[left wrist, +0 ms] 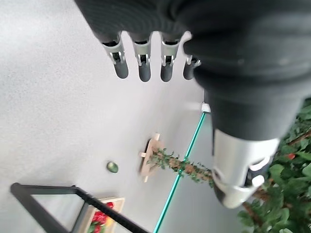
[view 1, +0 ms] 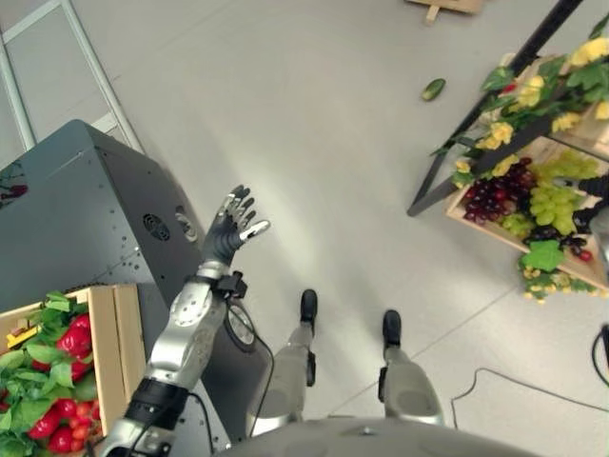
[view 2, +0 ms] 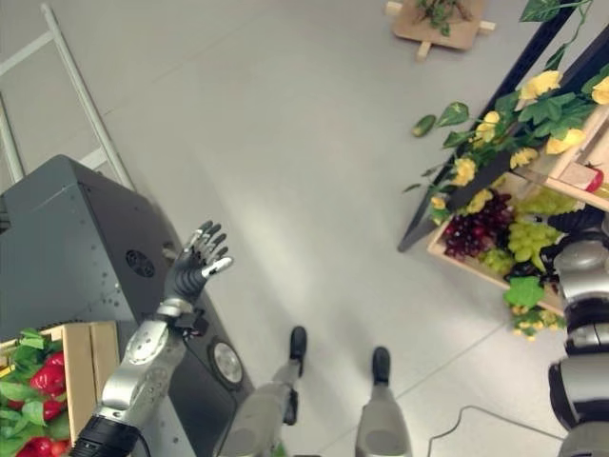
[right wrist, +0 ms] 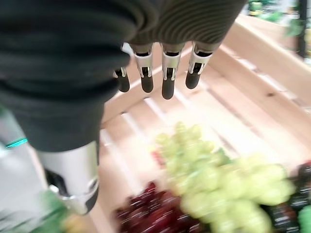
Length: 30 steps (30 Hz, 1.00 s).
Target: Pick up the fruits from the basket on one side to the basket on the other side
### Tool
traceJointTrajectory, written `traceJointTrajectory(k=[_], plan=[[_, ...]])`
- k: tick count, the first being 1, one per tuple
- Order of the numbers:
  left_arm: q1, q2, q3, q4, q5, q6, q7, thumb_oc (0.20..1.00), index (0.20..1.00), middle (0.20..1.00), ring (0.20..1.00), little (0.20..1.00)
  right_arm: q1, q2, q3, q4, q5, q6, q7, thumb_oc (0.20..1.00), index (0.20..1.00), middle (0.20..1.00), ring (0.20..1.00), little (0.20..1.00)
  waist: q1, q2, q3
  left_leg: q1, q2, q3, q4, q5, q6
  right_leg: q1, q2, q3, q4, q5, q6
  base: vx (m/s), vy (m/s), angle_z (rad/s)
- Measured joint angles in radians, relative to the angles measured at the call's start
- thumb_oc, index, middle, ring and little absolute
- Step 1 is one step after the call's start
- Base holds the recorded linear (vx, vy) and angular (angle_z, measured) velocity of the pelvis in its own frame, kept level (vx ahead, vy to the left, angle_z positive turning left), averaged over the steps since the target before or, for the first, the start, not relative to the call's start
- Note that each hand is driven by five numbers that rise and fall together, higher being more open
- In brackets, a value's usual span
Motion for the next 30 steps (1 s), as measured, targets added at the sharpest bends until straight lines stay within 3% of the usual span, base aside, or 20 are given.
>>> traceJointTrajectory(k=[6, 7, 10, 16, 22, 30], plan=[[0.004, -0.026, 0.040, 0.000, 0.001, 0.000, 0.003, 1.000, 1.000, 1.000, 1.000, 1.000, 0.167, 0.194, -0.109, -0.290, 0.001, -0.067, -0.009, 1.000, 1.000, 1.000, 1.000, 1.000, -0.003, -0.030, 0.015, 0.000, -0.002, 0.000, 0.000, 0.001, 0.001, 0.002, -0.002, -0.001, 0.000, 0.000, 0.000, -0.02, 0.046, 0.02], [0.009, -0.026, 0.050, 0.000, 0.001, 0.000, 0.003, 1.000, 1.000, 1.000, 1.000, 1.000, 0.210, 0.263, -0.122, -0.380, 0.001, -0.086, 0.004, 1.000, 1.000, 1.000, 1.000, 1.000, -0.004, -0.041, 0.015, 0.000, -0.002, 0.001, 0.000, 0.001, 0.001, 0.002, -0.002, -0.001, 0.000, 0.000, 0.000, -0.03, 0.041, 0.00], [0.010, -0.028, 0.067, -0.002, 0.001, 0.000, 0.001, 1.000, 1.000, 1.000, 1.000, 1.000, 0.237, 0.302, -0.127, -0.418, 0.008, -0.106, 0.040, 1.000, 1.000, 1.000, 1.000, 1.000, -0.003, -0.054, 0.014, 0.000, -0.004, 0.000, 0.000, 0.003, 0.003, 0.002, -0.004, 0.000, 0.000, 0.000, 0.000, -0.03, 0.065, 0.01], [0.028, -0.034, 0.108, -0.003, 0.003, -0.004, 0.010, 1.000, 1.000, 1.000, 1.000, 1.000, 0.381, 0.467, -0.099, -0.619, 0.063, -0.166, 0.140, 1.000, 1.000, 1.000, 1.000, 1.000, -0.014, -0.103, -0.007, 0.000, -0.007, 0.002, 0.000, 0.003, 0.003, 0.002, -0.007, 0.003, 0.000, 0.001, -0.001, -0.03, 0.107, 0.00], [0.040, -0.035, 0.133, -0.003, 0.013, -0.009, 0.021, 1.000, 1.000, 1.000, 1.000, 1.000, 0.470, 0.518, -0.044, -0.666, 0.112, -0.190, 0.219, 1.000, 1.000, 1.000, 1.000, 1.000, -0.028, -0.138, -0.028, 0.007, -0.009, 0.003, 0.000, 0.004, 0.004, 0.011, -0.008, 0.003, 0.000, 0.002, 0.000, -0.02, 0.088, 0.02], [0.089, -0.050, 0.217, -0.023, 0.018, -0.038, 0.038, 1.000, 1.000, 1.000, 1.000, 1.000, 0.623, 0.519, -0.035, -0.610, 0.164, -0.206, 0.302, 1.000, 1.000, 1.000, 1.000, 1.000, -0.033, -0.145, -0.044, 0.036, -0.010, 0.007, 0.000, 0.002, 0.004, 0.037, -0.011, 0.007, 0.000, 0.001, 0.001, -0.01, 0.050, -0.01]])
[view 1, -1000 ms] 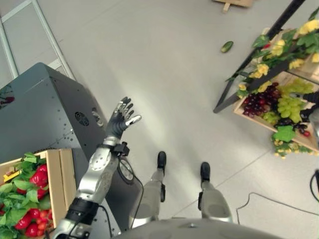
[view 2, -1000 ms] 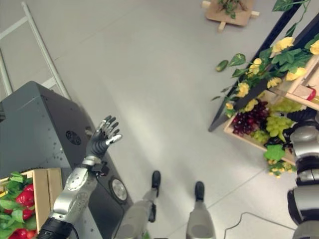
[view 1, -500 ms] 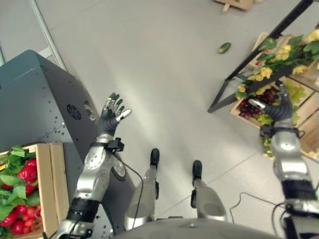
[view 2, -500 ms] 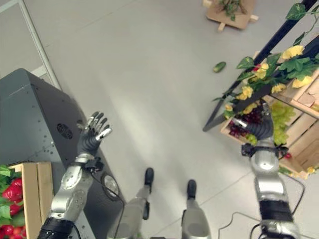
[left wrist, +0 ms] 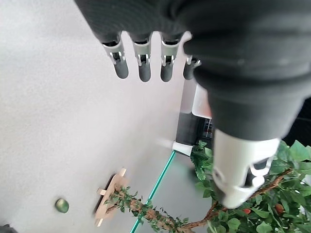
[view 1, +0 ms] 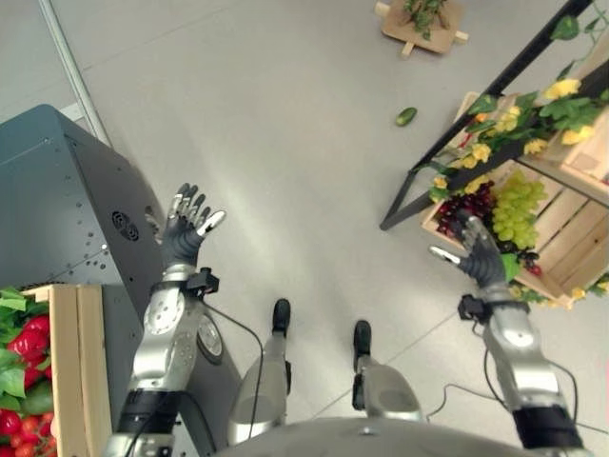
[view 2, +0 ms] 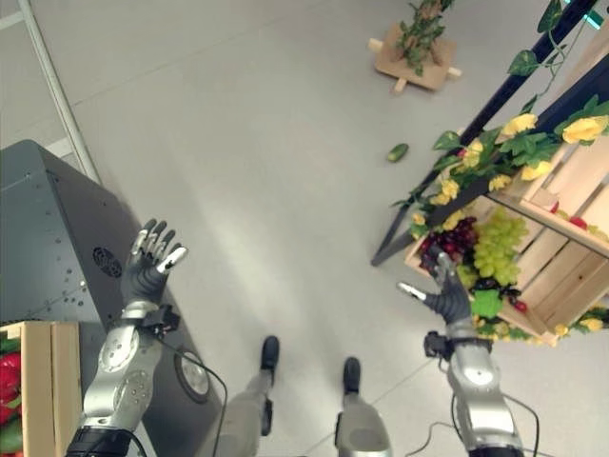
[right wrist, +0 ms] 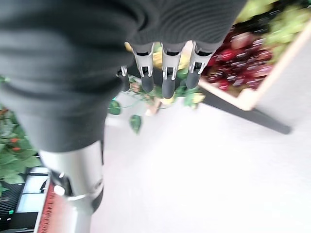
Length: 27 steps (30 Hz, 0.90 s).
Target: Pick up the fruits from the basket on one side to the basket on the other side
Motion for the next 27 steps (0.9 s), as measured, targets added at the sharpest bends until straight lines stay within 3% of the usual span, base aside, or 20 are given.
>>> traceJointTrajectory(k=[4, 6, 7, 9, 12, 13, 17, 20, 21, 22, 23, 24, 25, 27], plan=[[0.034, -0.001, 0.020, -0.015, 0.014, -0.008, -0.005, 1.000, 1.000, 1.000, 1.000, 1.000, 0.079, -0.032, 0.021, -0.019, 0.003, 0.002, 0.067, 1.000, 1.000, 1.000, 1.000, 1.000, -0.012, -0.007, -0.023, 0.007, 0.001, 0.007, 0.000, 0.000, 0.000, 0.004, -0.001, 0.006, 0.000, 0.000, 0.000, -0.01, 0.025, -0.06], [0.041, -0.004, 0.018, -0.014, 0.016, -0.008, -0.013, 1.000, 1.000, 1.000, 1.000, 1.000, 0.098, -0.109, 0.056, -0.084, 0.002, 0.003, 0.118, 1.000, 1.000, 1.000, 1.000, 1.000, -0.023, -0.004, -0.025, 0.016, 0.001, 0.017, 0.000, -0.003, -0.003, 0.006, 0.000, 0.032, 0.009, 0.000, 0.002, 0.00, 0.005, -0.10], [0.037, -0.005, 0.014, -0.011, 0.016, -0.008, -0.016, 1.000, 1.000, 1.000, 1.000, 1.000, 0.109, -0.127, 0.061, -0.106, -0.001, 0.001, 0.130, 1.000, 1.000, 1.000, 1.000, 1.000, -0.029, -0.001, -0.027, 0.016, 0.000, 0.011, 0.000, -0.004, -0.002, 0.004, 0.003, 0.055, 0.016, -0.007, 0.004, 0.03, -0.035, 0.13], [0.018, -0.006, -0.006, 0.002, 0.016, -0.008, -0.024, 1.000, 1.000, 1.000, 1.000, 1.000, 0.104, -0.186, 0.078, -0.199, -0.021, -0.005, 0.158, 1.000, 1.000, 1.000, 1.000, 1.000, -0.053, 0.005, -0.030, 0.016, -0.008, -0.034, 0.012, -0.004, 0.001, 0.006, 0.008, 0.197, 0.073, -0.061, 0.012, 0.06, -0.092, 0.41], [-0.002, -0.013, -0.029, 0.029, 0.016, -0.010, -0.028, 1.000, 1.000, 1.000, 1.000, 1.000, 0.073, -0.194, 0.105, -0.222, -0.035, -0.018, 0.161, 1.000, 1.000, 1.000, 1.000, 1.000, -0.056, 0.015, -0.060, 0.012, -0.002, -0.062, 0.018, -0.004, -0.003, 0.008, 0.028, 0.254, 0.103, -0.102, 0.004, 0.10, -0.220, 0.40], [-0.002, -0.036, -0.034, 0.046, 0.019, -0.012, -0.025, 1.000, 1.000, 1.000, 1.000, 1.000, 0.059, -0.204, 0.133, -0.245, -0.036, -0.015, 0.161, 1.000, 1.000, 1.000, 1.000, 1.000, -0.033, 0.031, -0.075, 0.009, 0.003, -0.090, 0.028, -0.005, -0.020, 0.021, 0.040, 0.239, 0.099, -0.105, -0.002, 0.04, -0.152, 0.34], [0.055, -0.059, -0.039, 0.054, 0.019, -0.022, -0.017, 1.000, 1.000, 1.000, 1.000, 1.000, -0.016, -0.233, 0.234, -0.269, -0.030, -0.028, 0.183, 1.000, 1.000, 1.000, 1.000, 1.000, -0.014, 0.081, -0.122, -0.006, 0.029, -0.120, 0.031, -0.002, -0.033, 0.071, 0.076, 0.181, 0.057, -0.096, -0.039, 0.03, -0.275, 0.57], [0.073, -0.074, -0.054, 0.064, 0.018, -0.030, -0.009, 1.000, 1.000, 1.000, 1.000, 1.000, -0.046, -0.238, 0.272, -0.269, -0.024, -0.032, 0.180, 1.000, 1.000, 1.000, 1.000, 1.000, -0.003, 0.092, -0.134, -0.013, 0.049, -0.127, 0.033, 0.011, -0.043, 0.107, 0.102, 0.131, 0.043, -0.106, -0.057, -0.02, -0.253, 0.77], [0.069, -0.090, -0.065, 0.073, 0.015, -0.031, -0.006, 1.000, 1.000, 1.000, 1.000, 1.000, -0.060, -0.241, 0.301, -0.267, -0.023, -0.031, 0.171, 1.000, 1.000, 1.000, 1.000, 1.000, 0.006, 0.094, -0.139, -0.029, 0.046, -0.156, 0.051, 0.012, -0.070, 0.132, 0.117, 0.083, 0.019, -0.110, -0.066, -0.04, -0.063, 1.09], [0.063, -0.103, -0.094, 0.075, 0.012, -0.029, 0.003, 1.000, 1.000, 1.000, 1.000, 1.000, -0.078, -0.240, 0.313, -0.267, -0.024, -0.033, 0.164, 1.000, 1.000, 1.000, 1.000, 1.000, -0.011, 0.095, -0.139, -0.040, 0.047, -0.161, 0.036, 0.027, -0.060, 0.148, 0.120, 0.051, 0.008, -0.108, -0.077, -0.03, -0.056, 1.24], [0.062, -0.103, -0.108, 0.074, 0.012, -0.029, 0.002, 1.000, 1.000, 1.000, 1.000, 1.000, -0.091, -0.238, 0.319, -0.265, -0.025, -0.033, 0.158, 1.000, 1.000, 1.000, 1.000, 1.000, 0.008, 0.099, -0.137, -0.050, 0.052, -0.138, 0.029, 0.031, -0.047, 0.158, 0.130, 0.032, 0.006, -0.111, -0.083, -0.02, -0.043, 1.18], [0.050, -0.102, -0.122, 0.086, 0.012, -0.027, -0.002, 1.000, 1.000, 1.000, 1.000, 1.000, -0.098, -0.231, 0.317, -0.265, -0.027, -0.033, 0.146, 1.000, 1.000, 1.000, 1.000, 1.000, 0.001, 0.094, -0.133, -0.070, 0.069, -0.052, 0.041, 0.010, -0.018, 0.164, 0.118, -0.014, 0.001, -0.113, -0.085, 0.00, -0.036, 1.23], [0.030, -0.102, -0.132, 0.111, 0.013, -0.027, -0.001, 1.000, 1.000, 1.000, 1.000, 1.000, -0.112, -0.223, 0.317, -0.265, -0.031, -0.032, 0.126, 1.000, 1.000, 1.000, 1.000, 1.000, 0.005, 0.081, -0.126, -0.079, 0.085, 0.090, 0.070, -0.049, 0.023, 0.175, 0.097, -0.047, 0.002, -0.121, -0.087, 0.01, -0.051, 1.10], [0.036, -0.099, -0.126, 0.120, 0.013, -0.028, 0.001, 1.000, 1.000, 1.000, 1.000, 1.000, -0.133, -0.203, 0.313, -0.265, -0.040, -0.032, 0.104, 1.000, 1.000, 1.000, 1.000, 1.000, 0.028, 0.087, -0.126, -0.083, 0.088, 0.213, 0.100, -0.035, 0.047, 0.199, 0.093, -0.091, 0.001, -0.140, -0.072, 0.02, -0.071, 0.89]])
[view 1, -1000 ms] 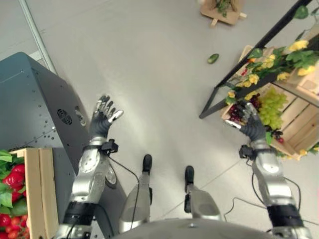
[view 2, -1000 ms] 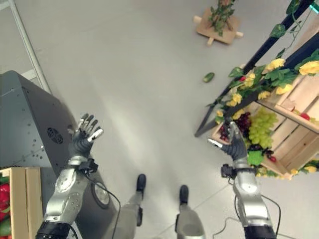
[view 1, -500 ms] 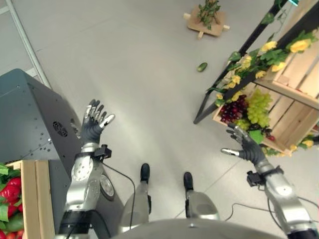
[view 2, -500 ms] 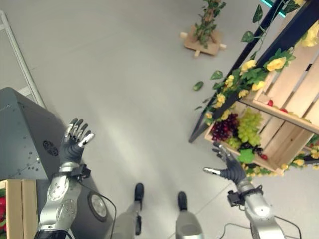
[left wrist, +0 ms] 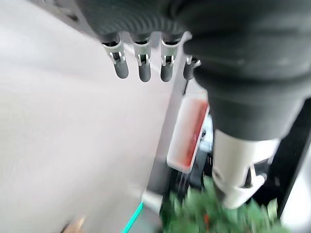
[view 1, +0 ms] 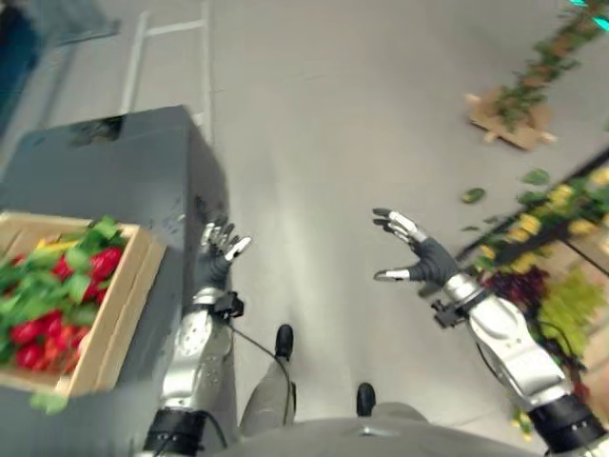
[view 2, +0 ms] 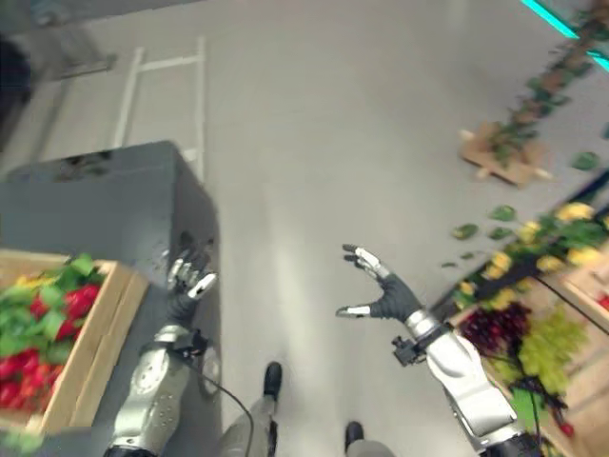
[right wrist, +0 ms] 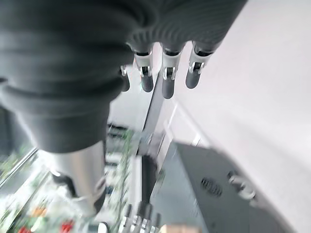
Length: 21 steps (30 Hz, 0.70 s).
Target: Pick up the fruits from the basket on one side to the basket on the other side
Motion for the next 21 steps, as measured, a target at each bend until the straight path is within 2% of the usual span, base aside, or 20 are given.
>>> traceJointTrajectory(k=[1, 2, 3, 4, 5, 6, 7, 8, 9, 11, 12, 13, 14, 15, 16, 17, 18, 19, 21], plan=[[-0.002, -0.003, -0.001, 0.003, 0.000, 0.000, 0.001, 1.000, 1.000, 1.000, 1.000, 1.000, -0.001, 0.009, -0.001, 0.000, -0.006, 0.000, -0.012, 1.000, 1.000, 1.000, 1.000, 1.000, 0.001, 0.000, 0.000, -0.008, 0.001, 0.049, 0.011, 0.003, 0.003, 0.012, -0.004, -0.027, 0.000, -0.008, 0.006, 0.05, -0.086, 1.14], [-0.007, -0.005, -0.003, 0.008, 0.002, -0.001, 0.000, 1.000, 1.000, 1.000, 1.000, 1.000, -0.007, 0.026, 0.000, 0.001, -0.009, 0.000, -0.032, 1.000, 1.000, 1.000, 1.000, 1.000, 0.004, -0.010, -0.002, -0.026, -0.003, 0.124, 0.035, 0.008, 0.011, 0.025, -0.023, -0.085, 0.000, -0.025, 0.020, 0.12, -0.077, 1.17], [-0.021, -0.008, -0.006, 0.021, 0.002, -0.001, 0.000, 1.000, 1.000, 1.000, 1.000, 1.000, -0.011, 0.034, -0.002, 0.001, -0.014, 0.001, -0.045, 1.000, 1.000, 1.000, 1.000, 1.000, 0.001, -0.010, -0.003, -0.041, -0.004, 0.208, 0.063, -0.012, 0.021, 0.034, -0.027, -0.126, 0.000, -0.032, 0.030, 0.16, -0.060, 1.48], [-0.039, -0.011, -0.011, 0.029, 0.002, 0.000, 0.002, 1.000, 1.000, 1.000, 1.000, 1.000, -0.028, 0.034, 0.000, 0.004, -0.024, 0.003, -0.059, 1.000, 1.000, 1.000, 1.000, 1.000, 0.011, -0.008, -0.005, -0.049, -0.006, 0.258, 0.089, -0.015, 0.031, 0.044, -0.043, -0.158, 0.003, -0.038, 0.035, 0.21, -0.036, 1.17], [-0.041, -0.007, -0.008, 0.026, 0.005, -0.001, 0.002, 1.000, 1.000, 1.000, 1.000, 1.000, -0.041, 0.036, 0.004, 0.004, -0.033, 0.004, -0.065, 1.000, 1.000, 1.000, 1.000, 1.000, 0.015, -0.012, -0.007, -0.062, -0.010, 0.276, 0.107, -0.015, 0.030, 0.052, -0.049, -0.164, 0.000, -0.044, 0.040, 0.26, 0.005, 1.30], [-0.050, -0.003, -0.003, 0.025, 0.008, -0.001, 0.007, 1.000, 1.000, 1.000, 1.000, 1.000, -0.067, 0.043, 0.005, 0.005, -0.043, 0.009, -0.077, 1.000, 1.000, 1.000, 1.000, 1.000, 0.016, -0.023, -0.006, -0.079, -0.026, 0.279, 0.142, -0.010, 0.052, 0.060, -0.065, -0.176, 0.020, -0.060, 0.053, 0.37, 0.003, 1.09], [-0.049, -0.002, -0.001, 0.024, 0.009, 0.000, 0.008, 1.000, 1.000, 1.000, 1.000, 1.000, -0.081, 0.058, 0.001, 0.005, -0.045, 0.017, -0.084, 1.000, 1.000, 1.000, 1.000, 1.000, 0.017, -0.029, -0.005, -0.081, -0.038, 0.256, 0.158, -0.024, 0.060, 0.061, -0.074, -0.183, 0.048, -0.063, 0.052, 0.27, 0.002, 1.16], [-0.041, 0.000, -0.001, 0.021, 0.012, 0.001, 0.009, 1.000, 1.000, 1.000, 1.000, 1.000, -0.084, 0.073, -0.005, 0.006, -0.046, 0.019, -0.087, 1.000, 1.000, 1.000, 1.000, 1.000, 0.037, -0.032, -0.005, -0.077, -0.062, 0.246, 0.167, -0.034, 0.065, 0.078, -0.074, -0.190, 0.074, -0.063, 0.051, 0.23, -0.018, 1.29], [-0.051, 0.005, -0.005, 0.021, 0.019, 0.000, 0.010, 1.000, 1.000, 1.000, 1.000, 1.000, -0.074, 0.097, -0.014, 0.010, -0.049, 0.019, -0.097, 1.000, 1.000, 1.000, 1.000, 1.000, 0.029, -0.052, -0.011, -0.061, -0.083, 0.212, 0.179, -0.059, 0.076, 0.088, -0.090, -0.215, 0.139, -0.082, 0.039, 0.13, 0.010, 1.18], [-0.053, 0.020, 0.004, 0.020, 0.019, 0.001, 0.012, 1.000, 1.000, 1.000, 1.000, 1.000, -0.079, 0.121, -0.011, 0.017, -0.054, 0.021, -0.098, 1.000, 1.000, 1.000, 1.000, 1.000, 0.043, -0.067, -0.014, -0.040, -0.100, 0.185, 0.172, -0.073, 0.081, 0.068, -0.107, -0.214, 0.236, -0.105, 0.020, 0.19, 0.054, 0.94], [-0.061, 0.035, 0.015, 0.020, 0.019, 0.001, 0.019, 1.000, 1.000, 1.000, 1.000, 1.000, -0.088, 0.139, -0.015, 0.018, -0.059, 0.021, -0.101, 1.000, 1.000, 1.000, 1.000, 1.000, 0.061, -0.081, -0.013, -0.007, -0.124, 0.149, 0.156, -0.087, 0.082, 0.047, -0.125, -0.210, 0.373, -0.101, 0.020, 0.17, 0.089, 0.83], [-0.062, 0.039, 0.016, 0.019, 0.019, 0.001, 0.024, 1.000, 1.000, 1.000, 1.000, 1.000, -0.086, 0.143, -0.014, 0.020, -0.066, 0.021, -0.101, 1.000, 1.000, 1.000, 1.000, 1.000, 0.058, -0.083, -0.014, 0.015, -0.132, 0.129, 0.141, -0.083, 0.090, 0.020, -0.140, -0.209, 0.473, -0.093, 0.030, 0.15, 0.029, 1.21], [-0.067, 0.051, 0.010, 0.020, 0.022, 0.000, 0.028, 1.000, 1.000, 1.000, 1.000, 1.000, -0.082, 0.150, -0.014, 0.035, -0.067, 0.019, -0.103, 1.000, 1.000, 1.000, 1.000, 1.000, 0.053, -0.081, -0.011, 0.056, -0.156, 0.053, 0.101, -0.077, 0.089, -0.056, -0.154, -0.168, 0.713, -0.006, 0.036, 0.09, -0.012, 1.19], [-0.075, 0.055, 0.002, 0.024, 0.027, 0.000, 0.029, 1.000, 1.000, 1.000, 1.000, 1.000, -0.073, 0.153, -0.015, 0.047, -0.068, 0.018, -0.105, 1.000, 1.000, 1.000, 1.000, 1.000, 0.037, -0.078, -0.008, 0.073, -0.164, 0.009, 0.083, -0.067, 0.090, -0.096, -0.142, -0.124, 0.804, 0.055, 0.048, 0.13, -0.104, 1.90], [-0.094, 0.067, -0.020, 0.030, 0.033, 0.000, 0.031, 1.000, 1.000, 1.000, 1.000, 1.000, -0.051, 0.159, -0.016, 0.073, -0.069, 0.023, -0.111, 1.000, 1.000, 1.000, 1.000, 1.000, -0.010, -0.079, -0.005, 0.090, -0.167, -0.063, 0.057, -0.039, 0.085, -0.163, -0.082, -0.022, 0.886, -0.001, 0.068, 0.07, -0.071, 1.84], [-0.102, 0.065, -0.032, 0.026, 0.052, 0.000, 0.030, 1.000, 1.000, 1.000, 1.000, 1.000, -0.048, 0.161, -0.014, 0.094, -0.074, 0.026, -0.115, 1.000, 1.000, 1.000, 1.000, 1.000, -0.002, -0.064, 0.008, 0.110, -0.163, -0.134, 0.027, -0.039, 0.086, -0.252, -0.031, 0.053, 0.878, -0.084, 0.059, 0.18, -0.143, 1.79], [-0.102, 0.060, -0.034, 0.026, 0.053, 0.001, 0.031, 1.000, 1.000, 1.000, 1.000, 1.000, -0.049, 0.160, -0.018, 0.099, -0.075, 0.028, -0.117, 1.000, 1.000, 1.000, 1.000, 1.000, -0.014, -0.049, 0.018, 0.113, -0.150, -0.146, 0.027, -0.029, 0.085, -0.278, -0.024, 0.076, 0.844, -0.119, 0.055, 0.13, -0.112, 1.45], [-0.088, 0.056, -0.033, 0.026, 0.055, 0.003, 0.031, 1.000, 1.000, 1.000, 1.000, 1.000, -0.047, 0.158, -0.019, 0.103, -0.075, 0.029, -0.123, 1.000, 1.000, 1.000, 1.000, 1.000, -0.007, -0.026, 0.031, 0.134, -0.144, -0.170, 0.023, -0.037, 0.077, -0.340, -0.050, 0.095, 0.794, -0.138, 0.053, 0.25, -0.278, 1.18], [-0.074, 0.052, -0.034, 0.025, 0.057, 0.004, 0.031, 1.000, 1.000, 1.000, 1.000, 1.000, -0.037, 0.161, -0.018, 0.130, -0.074, 0.028, -0.126, 1.000, 1.000, 1.000, 1.000, 1.000, -0.014, -0.019, 0.030, 0.148, -0.134, -0.181, 0.019, -0.040, 0.069, -0.345, -0.077, 0.113, 0.664, -0.135, 0.052, 0.21, -0.254, 1.26]])
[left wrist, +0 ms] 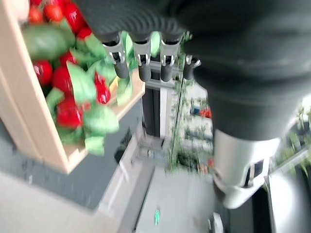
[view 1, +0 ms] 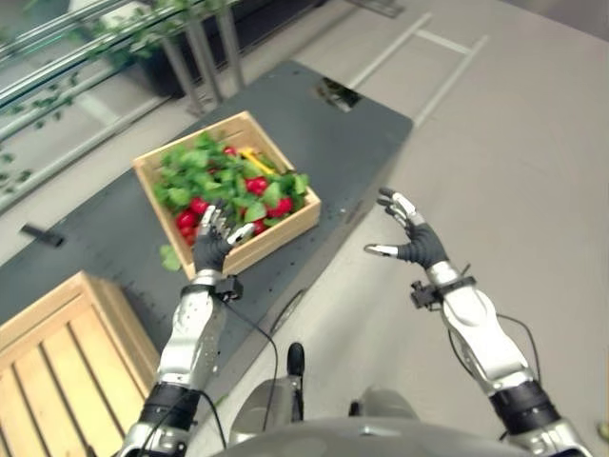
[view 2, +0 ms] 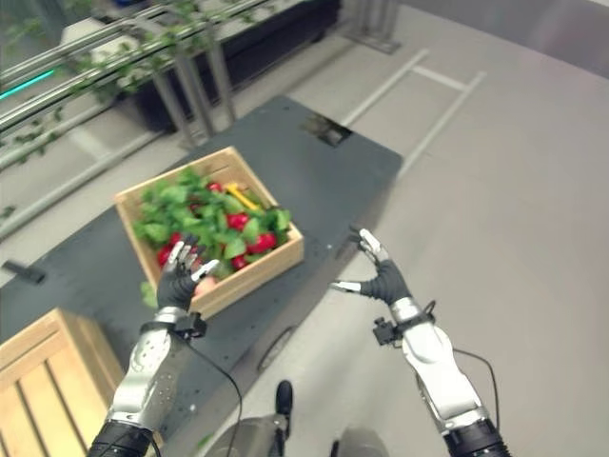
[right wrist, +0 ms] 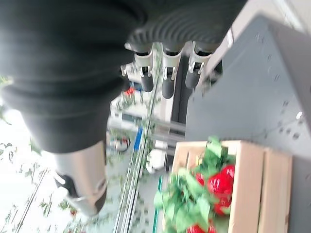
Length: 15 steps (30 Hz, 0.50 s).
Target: Pick up the fruits from the basket on one side to the basket on the other side
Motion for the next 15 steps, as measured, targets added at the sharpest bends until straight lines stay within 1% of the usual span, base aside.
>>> traceJointTrajectory(k=[1, 2, 3, 4, 5, 6, 7, 8, 9, 10, 11, 12, 13, 14, 15], plan=[[-0.004, -0.001, -0.002, 0.007, 0.002, -0.002, 0.000, 1.000, 1.000, 1.000, 1.000, 1.000, 0.008, 0.008, -0.007, 0.028, 0.003, 0.000, -0.009, 1.000, 1.000, 1.000, 1.000, 1.000, -0.004, 0.009, -0.005, -0.002, 0.013, -0.045, 0.013, -0.014, -0.019, 0.002, -0.015, 0.046, -0.135, 0.007, 0.009, 0.18, -0.132, 1.42], [-0.003, 0.002, 0.002, 0.006, 0.001, -0.003, 0.001, 1.000, 1.000, 1.000, 1.000, 1.000, -0.001, 0.011, -0.001, 0.044, 0.004, 0.002, -0.012, 1.000, 1.000, 1.000, 1.000, 1.000, -0.002, 0.008, -0.005, -0.005, 0.024, -0.042, 0.013, -0.019, -0.027, -0.003, -0.017, 0.085, -0.195, 0.019, 0.002, 0.27, -0.278, 1.58], [-0.003, 0.013, 0.001, 0.019, 0.001, -0.003, 0.005, 1.000, 1.000, 1.000, 1.000, 1.000, -0.008, 0.011, -0.001, 0.057, 0.004, 0.003, -0.015, 1.000, 1.000, 1.000, 1.000, 1.000, -0.001, 0.003, -0.009, -0.015, 0.036, -0.053, 0.015, -0.020, -0.030, 0.002, -0.006, 0.207, -0.298, 0.043, 0.019, 0.14, -0.151, 1.20], [-0.001, 0.016, 0.001, 0.025, 0.001, -0.003, 0.008, 1.000, 1.000, 1.000, 1.000, 1.000, -0.009, 0.015, -0.001, 0.063, 0.004, 0.002, -0.019, 1.000, 1.000, 1.000, 1.000, 1.000, -0.008, -0.001, -0.010, -0.016, 0.033, -0.091, 0.019, -0.020, -0.037, 0.007, -0.001, 0.278, -0.351, 0.060, 0.013, 0.11, -0.252, 1.57], [0.003, 0.031, -0.005, 0.046, 0.001, -0.003, 0.010, 1.000, 1.000, 1.000, 1.000, 1.000, -0.004, 0.017, -0.003, 0.085, 0.004, 0.003, -0.022, 1.000, 1.000, 1.000, 1.000, 1.000, -0.012, -0.017, -0.019, -0.022, 0.028, -0.159, 0.027, -0.024, -0.070, 0.039, 0.036, 0.423, -0.408, 0.084, 0.014, 0.01, -0.299, 1.49], [0.001, 0.038, -0.009, 0.051, 0.000, -0.003, 0.010, 1.000, 1.000, 1.000, 1.000, 1.000, 0.005, 0.019, -0.005, 0.094, 0.004, 0.003, -0.022, 1.000, 1.000, 1.000, 1.000, 1.000, -0.024, -0.036, -0.022, -0.017, 0.019, -0.191, 0.032, -0.023, -0.111, 0.042, 0.049, 0.447, -0.406, 0.121, 0.026, 0.01, -0.302, 1.66], [0.021, 0.019, -0.019, 0.065, 0.000, -0.005, 0.008, 1.000, 1.000, 1.000, 1.000, 1.000, 0.020, 0.010, -0.010, 0.123, 0.005, 0.005, -0.023, 1.000, 1.000, 1.000, 1.000, 1.000, -0.002, -0.018, -0.032, -0.027, 0.051, -0.247, 0.024, -0.038, -0.101, 0.059, 0.104, 0.416, -0.362, 0.140, 0.014, 0.04, -0.337, 1.10], [0.023, 0.011, -0.027, 0.067, 0.000, -0.005, 0.006, 1.000, 1.000, 1.000, 1.000, 1.000, 0.036, 0.009, -0.015, 0.131, 0.005, 0.012, -0.022, 1.000, 1.000, 1.000, 1.000, 1.000, -0.012, -0.024, -0.043, -0.010, 0.062, -0.253, 0.015, -0.049, -0.112, 0.050, 0.122, 0.417, -0.354, 0.122, -0.025, 0.05, -0.394, 1.07], [0.046, -0.008, -0.035, 0.070, 0.000, -0.005, 0.007, 1.000, 1.000, 1.000, 1.000, 1.000, 0.045, 0.001, -0.026, 0.136, 0.007, 0.013, -0.021, 1.000, 1.000, 1.000, 1.000, 1.000, -0.005, -0.010, -0.052, -0.016, 0.076, -0.261, 0.019, -0.088, -0.098, 0.063, 0.143, 0.376, -0.354, 0.122, -0.048, 0.05, -0.395, 0.58], [0.058, -0.014, -0.033, 0.071, 0.000, -0.004, 0.004, 1.000, 1.000, 1.000, 1.000, 1.000, 0.043, -0.004, -0.031, 0.139, 0.010, 0.013, -0.021, 1.000, 1.000, 1.000, 1.000, 1.000, -0.005, -0.003, -0.054, -0.017, 0.085, -0.275, 0.012, -0.092, -0.088, 0.060, 0.166, 0.366, -0.345, 0.121, -0.058, 0.01, -0.377, 0.74], [0.073, -0.025, -0.027, 0.070, -0.001, -0.004, 0.001, 1.000, 1.000, 1.000, 1.000, 1.000, 0.048, -0.014, -0.043, 0.136, 0.012, 0.013, -0.020, 1.000, 1.000, 1.000, 1.000, 1.000, -0.014, 0.008, -0.057, -0.029, 0.108, -0.315, 0.018, -0.072, -0.111, 0.057, 0.184, 0.344, -0.343, 0.122, -0.075, -0.02, -0.249, 0.53], [0.078, -0.027, -0.027, 0.071, -0.003, -0.003, -0.002, 1.000, 1.000, 1.000, 1.000, 1.000, 0.049, -0.016, -0.053, 0.137, 0.014, 0.015, -0.020, 1.000, 1.000, 1.000, 1.000, 1.000, -0.006, 0.014, -0.060, -0.035, 0.109, -0.322, 0.032, -0.069, -0.102, 0.065, 0.201, 0.318, -0.337, 0.122, -0.090, -0.05, -0.340, 0.77], [0.093, -0.033, -0.024, 0.069, -0.008, -0.004, -0.012, 1.000, 1.000, 1.000, 1.000, 1.000, 0.060, -0.020, -0.065, 0.136, 0.020, 0.016, -0.019, 1.000, 1.000, 1.000, 1.000, 1.000, -0.005, 0.019, -0.063, -0.032, 0.108, -0.324, 0.050, -0.058, -0.131, 0.078, 0.221, 0.286, -0.339, 0.123, -0.116, -0.06, -0.326, 0.67], [0.081, -0.040, -0.022, 0.067, -0.008, -0.004, -0.016, 1.000, 1.000, 1.000, 1.000, 1.000, 0.071, -0.022, -0.076, 0.130, 0.030, 0.016, -0.017, 1.000, 1.000, 1.000, 1.000, 1.000, -0.012, 0.014, -0.064, -0.033, 0.112, -0.337, 0.047, -0.033, -0.167, 0.082, 0.210, 0.262, -0.347, 0.125, -0.124, -0.14, -0.340, 0.73], [0.094, -0.050, -0.020, 0.068, -0.008, -0.004, -0.021, 1.000, 1.000, 1.000, 1.000, 1.000, 0.080, -0.022, -0.086, 0.128, 0.036, 0.016, -0.018, 1.000, 1.000, 1.000, 1.000, 1.000, -0.003, 0.011, -0.063, -0.034, 0.107, -0.347, 0.054, -0.014, -0.169, 0.106, 0.208, 0.247, -0.373, 0.133, -0.136, -0.11, -0.251, 0.52]])
